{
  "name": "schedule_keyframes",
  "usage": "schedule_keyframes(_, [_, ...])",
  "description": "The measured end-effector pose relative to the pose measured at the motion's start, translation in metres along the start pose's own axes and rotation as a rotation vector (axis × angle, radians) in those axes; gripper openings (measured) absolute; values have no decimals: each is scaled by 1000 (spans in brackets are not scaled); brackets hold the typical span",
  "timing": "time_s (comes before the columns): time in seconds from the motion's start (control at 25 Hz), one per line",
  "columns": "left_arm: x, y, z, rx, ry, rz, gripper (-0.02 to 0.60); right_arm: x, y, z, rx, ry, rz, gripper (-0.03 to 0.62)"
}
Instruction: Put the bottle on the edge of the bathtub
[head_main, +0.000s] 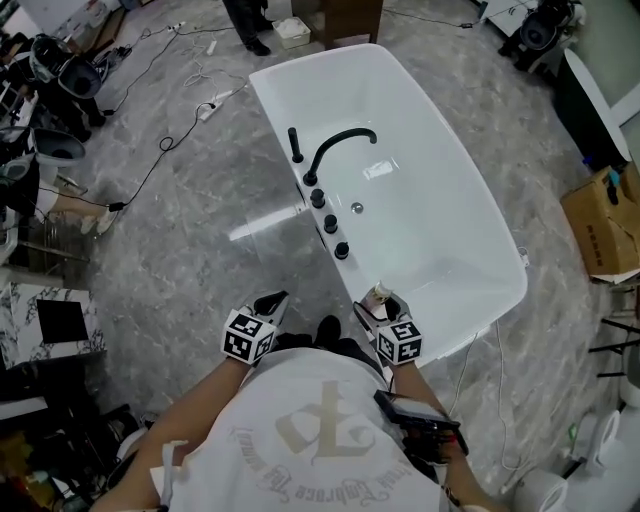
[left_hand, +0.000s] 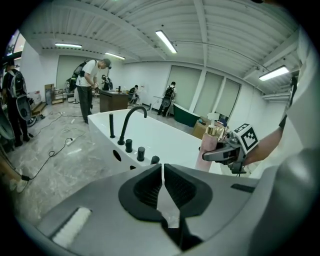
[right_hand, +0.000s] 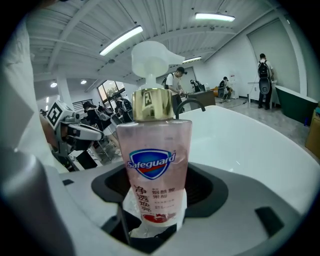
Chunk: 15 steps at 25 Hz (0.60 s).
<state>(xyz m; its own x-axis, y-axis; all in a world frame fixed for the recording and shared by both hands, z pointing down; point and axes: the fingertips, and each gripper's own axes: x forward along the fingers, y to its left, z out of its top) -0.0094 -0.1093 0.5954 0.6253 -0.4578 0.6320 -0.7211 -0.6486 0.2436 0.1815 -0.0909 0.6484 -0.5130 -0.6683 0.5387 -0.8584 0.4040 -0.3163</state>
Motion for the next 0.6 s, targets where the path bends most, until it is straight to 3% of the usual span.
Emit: schedule_keyframes(0.6, [-1, 13, -15, -59, 24, 33, 17, 28, -6, -10, 14, 53, 47, 301])
